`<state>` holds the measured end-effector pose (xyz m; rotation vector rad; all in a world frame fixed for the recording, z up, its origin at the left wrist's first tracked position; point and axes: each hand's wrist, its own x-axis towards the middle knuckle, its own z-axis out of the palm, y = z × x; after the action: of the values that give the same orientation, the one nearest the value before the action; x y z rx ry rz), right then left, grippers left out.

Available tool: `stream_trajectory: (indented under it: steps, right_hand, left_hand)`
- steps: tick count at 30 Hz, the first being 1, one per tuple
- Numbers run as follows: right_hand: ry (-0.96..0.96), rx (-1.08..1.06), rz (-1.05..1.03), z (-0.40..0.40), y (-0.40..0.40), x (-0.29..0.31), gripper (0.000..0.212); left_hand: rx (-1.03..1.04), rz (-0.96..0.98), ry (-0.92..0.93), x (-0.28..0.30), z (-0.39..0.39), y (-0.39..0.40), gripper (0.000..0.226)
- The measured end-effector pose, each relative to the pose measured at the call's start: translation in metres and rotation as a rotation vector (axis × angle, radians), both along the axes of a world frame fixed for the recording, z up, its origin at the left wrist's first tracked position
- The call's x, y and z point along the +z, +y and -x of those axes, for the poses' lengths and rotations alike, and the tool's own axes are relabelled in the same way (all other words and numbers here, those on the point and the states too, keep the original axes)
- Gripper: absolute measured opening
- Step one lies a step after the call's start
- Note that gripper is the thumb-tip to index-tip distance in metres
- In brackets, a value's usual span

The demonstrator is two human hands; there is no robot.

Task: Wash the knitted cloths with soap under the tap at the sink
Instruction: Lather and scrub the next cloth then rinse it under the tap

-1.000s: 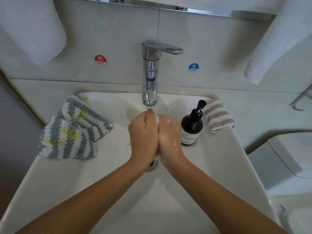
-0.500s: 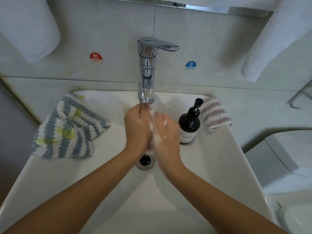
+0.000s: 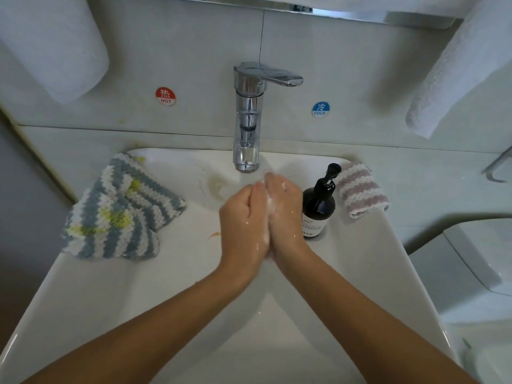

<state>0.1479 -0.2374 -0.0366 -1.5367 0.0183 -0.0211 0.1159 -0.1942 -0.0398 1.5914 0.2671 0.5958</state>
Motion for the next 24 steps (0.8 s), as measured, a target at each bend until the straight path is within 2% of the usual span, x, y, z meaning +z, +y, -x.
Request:
stream_trajectory:
  steps: [4,7,10,13,16,19,21,24]
  right_hand:
    - [0.022,0.124,0.011,0.004,-0.008,0.002,0.027]
    - [0.042,0.189,0.070,0.002,-0.025,0.015,0.032]
    - [0.004,0.177,0.095,-0.011,-0.038,0.024,0.035]
    - [-0.048,0.253,0.175,-0.014,-0.045,0.025,0.019]
    - [-0.134,0.333,0.326,-0.016,-0.052,0.026,0.018]
    - [-0.257,0.404,0.596,-0.019,-0.059,0.026,0.016]
    - [-0.242,0.570,0.687,-0.017,-0.066,0.025,0.028]
    - [-0.212,0.740,0.819,-0.013,-0.069,0.023,0.031]
  left_hand:
    - [-0.117,-0.078,-0.035,0.006,-0.004,0.014,0.042]
    - [-0.252,-0.158,0.026,0.013,-0.008,0.038,0.038]
    - [-0.301,-0.204,0.093,0.016,-0.010,0.048,0.039]
    - [-0.386,-0.271,0.161,0.020,-0.013,0.058,0.027]
    - [-0.541,-0.366,0.228,0.027,-0.013,0.066,0.019]
    - [-0.648,-0.398,0.285,0.033,-0.011,0.077,0.013]
    - [-0.717,-0.433,0.354,0.035,-0.011,0.087,0.020]
    - [-0.769,-0.603,0.453,0.033,-0.013,0.099,0.036]
